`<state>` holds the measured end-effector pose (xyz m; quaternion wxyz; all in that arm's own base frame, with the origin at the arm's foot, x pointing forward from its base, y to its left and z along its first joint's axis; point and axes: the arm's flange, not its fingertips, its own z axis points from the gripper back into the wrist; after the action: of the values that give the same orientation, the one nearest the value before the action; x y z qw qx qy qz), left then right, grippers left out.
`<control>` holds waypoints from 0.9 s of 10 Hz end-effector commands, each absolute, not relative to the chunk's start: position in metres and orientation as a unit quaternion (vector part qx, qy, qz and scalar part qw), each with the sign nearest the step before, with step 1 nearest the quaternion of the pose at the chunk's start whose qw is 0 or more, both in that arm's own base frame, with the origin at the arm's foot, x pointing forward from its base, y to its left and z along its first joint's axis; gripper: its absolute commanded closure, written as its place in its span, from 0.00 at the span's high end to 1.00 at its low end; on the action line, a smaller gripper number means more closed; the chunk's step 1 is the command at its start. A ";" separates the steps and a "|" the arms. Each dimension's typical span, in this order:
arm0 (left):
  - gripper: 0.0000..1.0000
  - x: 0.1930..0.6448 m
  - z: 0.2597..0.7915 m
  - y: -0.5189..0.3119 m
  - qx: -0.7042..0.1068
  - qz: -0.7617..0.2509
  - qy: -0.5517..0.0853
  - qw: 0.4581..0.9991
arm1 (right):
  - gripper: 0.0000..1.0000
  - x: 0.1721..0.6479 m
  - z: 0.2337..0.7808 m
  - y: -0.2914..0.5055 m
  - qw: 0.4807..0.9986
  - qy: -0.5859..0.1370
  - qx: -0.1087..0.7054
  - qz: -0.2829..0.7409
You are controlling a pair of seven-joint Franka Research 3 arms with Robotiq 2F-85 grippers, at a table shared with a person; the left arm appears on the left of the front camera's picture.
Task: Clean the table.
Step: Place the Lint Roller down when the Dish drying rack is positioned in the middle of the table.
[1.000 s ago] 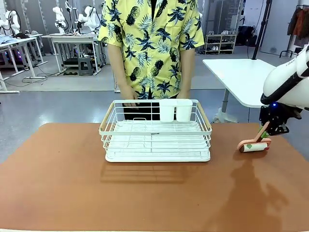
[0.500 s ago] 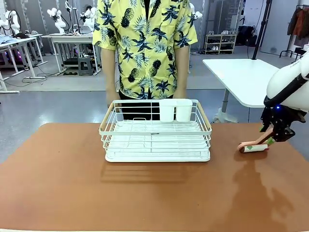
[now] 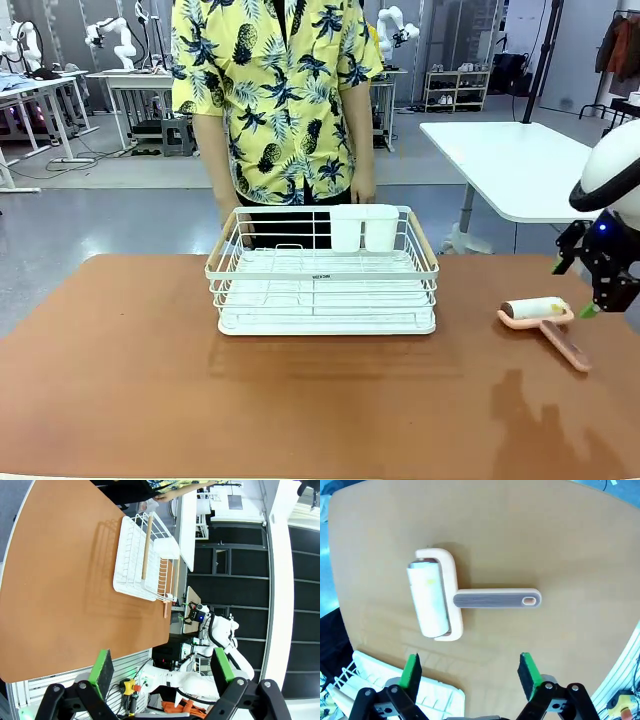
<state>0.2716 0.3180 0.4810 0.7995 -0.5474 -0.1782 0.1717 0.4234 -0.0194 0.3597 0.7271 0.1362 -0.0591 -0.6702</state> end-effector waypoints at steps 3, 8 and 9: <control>1.00 0.269 0.481 0.318 -0.550 0.166 -0.186 0.798 | 1.00 0.371 0.376 -0.012 0.733 -0.064 0.136 -0.663; 1.00 0.269 0.481 0.318 -0.550 0.166 -0.186 0.798 | 1.00 0.414 0.389 -0.015 0.733 -0.060 0.140 -0.663; 1.00 0.269 0.481 0.318 -0.550 0.166 -0.186 0.798 | 1.00 0.414 0.389 -0.015 0.733 -0.060 0.140 -0.663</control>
<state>0.2717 0.3179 0.4810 0.7995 -0.5473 -0.1781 0.1716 0.4140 -0.0150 0.3870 0.7330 0.1367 -0.0568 -0.6639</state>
